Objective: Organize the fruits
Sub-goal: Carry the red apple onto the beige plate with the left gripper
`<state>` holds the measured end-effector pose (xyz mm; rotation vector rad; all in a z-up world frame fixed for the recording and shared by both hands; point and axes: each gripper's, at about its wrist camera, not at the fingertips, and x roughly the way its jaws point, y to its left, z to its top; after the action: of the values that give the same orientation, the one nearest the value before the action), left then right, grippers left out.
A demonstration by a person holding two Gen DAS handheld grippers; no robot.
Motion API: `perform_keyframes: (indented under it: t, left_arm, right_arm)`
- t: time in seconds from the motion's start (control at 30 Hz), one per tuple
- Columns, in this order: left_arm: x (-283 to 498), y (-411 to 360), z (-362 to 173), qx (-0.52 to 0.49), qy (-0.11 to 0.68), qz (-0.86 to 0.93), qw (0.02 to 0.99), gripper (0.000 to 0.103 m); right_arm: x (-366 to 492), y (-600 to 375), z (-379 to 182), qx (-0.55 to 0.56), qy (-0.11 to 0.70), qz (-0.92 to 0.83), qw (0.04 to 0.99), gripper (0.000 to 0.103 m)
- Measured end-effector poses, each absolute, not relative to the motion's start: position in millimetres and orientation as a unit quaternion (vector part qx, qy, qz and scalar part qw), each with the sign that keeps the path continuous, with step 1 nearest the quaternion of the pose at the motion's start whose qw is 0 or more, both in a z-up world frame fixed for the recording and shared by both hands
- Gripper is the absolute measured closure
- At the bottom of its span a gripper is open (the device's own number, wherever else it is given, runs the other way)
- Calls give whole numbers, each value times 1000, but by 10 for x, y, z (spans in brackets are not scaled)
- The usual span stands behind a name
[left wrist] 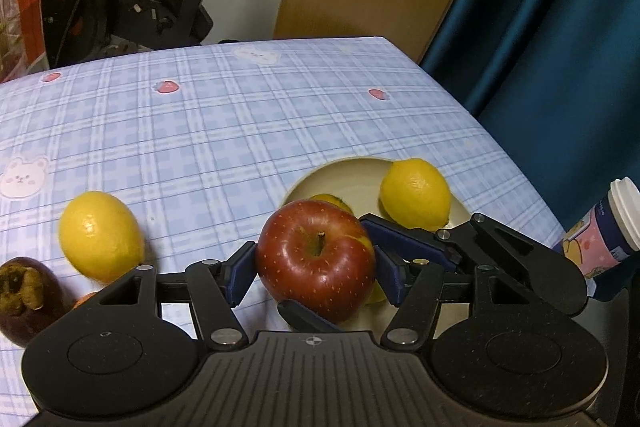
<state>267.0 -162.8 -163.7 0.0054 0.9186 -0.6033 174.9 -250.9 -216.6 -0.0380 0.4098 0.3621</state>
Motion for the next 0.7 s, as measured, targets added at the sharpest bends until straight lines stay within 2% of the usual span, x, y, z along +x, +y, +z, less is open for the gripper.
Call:
perform_keyframes:
  t: [0.23, 0.7]
  left_arm:
    - [2764, -1795, -1760, 12, 446, -292, 846, 38]
    - [2773, -1931, -1787, 16, 414, -292, 862, 39]
  right_arm:
    - [1788, -2560, -2201, -29, 210, 155, 965, 42]
    - [1837, -2626, -2293, -35, 205, 112, 972, 46]
